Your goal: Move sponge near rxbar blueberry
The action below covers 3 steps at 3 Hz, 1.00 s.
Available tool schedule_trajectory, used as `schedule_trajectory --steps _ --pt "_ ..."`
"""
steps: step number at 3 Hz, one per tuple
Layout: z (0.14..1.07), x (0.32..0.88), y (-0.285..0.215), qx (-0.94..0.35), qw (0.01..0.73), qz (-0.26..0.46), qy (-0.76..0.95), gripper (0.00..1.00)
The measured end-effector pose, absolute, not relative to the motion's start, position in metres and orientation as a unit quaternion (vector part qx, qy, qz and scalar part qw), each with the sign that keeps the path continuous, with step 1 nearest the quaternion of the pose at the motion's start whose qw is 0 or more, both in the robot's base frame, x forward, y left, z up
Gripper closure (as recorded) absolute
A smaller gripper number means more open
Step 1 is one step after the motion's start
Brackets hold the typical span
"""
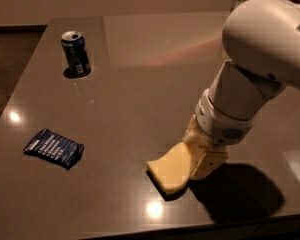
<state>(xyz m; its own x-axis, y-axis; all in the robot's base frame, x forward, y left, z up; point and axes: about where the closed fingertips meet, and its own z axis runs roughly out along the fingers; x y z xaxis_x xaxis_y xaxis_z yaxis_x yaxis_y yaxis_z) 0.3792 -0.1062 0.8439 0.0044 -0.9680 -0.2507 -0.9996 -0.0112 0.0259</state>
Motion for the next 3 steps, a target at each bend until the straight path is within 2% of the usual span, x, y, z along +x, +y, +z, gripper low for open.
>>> schedule_trajectory --steps 2,3 --pt "0.878 0.416 -0.074 -0.702 0.104 0.111 0.696 0.95" --pt "0.892 0.434 -0.031 -0.713 0.124 0.122 0.68 1.0"
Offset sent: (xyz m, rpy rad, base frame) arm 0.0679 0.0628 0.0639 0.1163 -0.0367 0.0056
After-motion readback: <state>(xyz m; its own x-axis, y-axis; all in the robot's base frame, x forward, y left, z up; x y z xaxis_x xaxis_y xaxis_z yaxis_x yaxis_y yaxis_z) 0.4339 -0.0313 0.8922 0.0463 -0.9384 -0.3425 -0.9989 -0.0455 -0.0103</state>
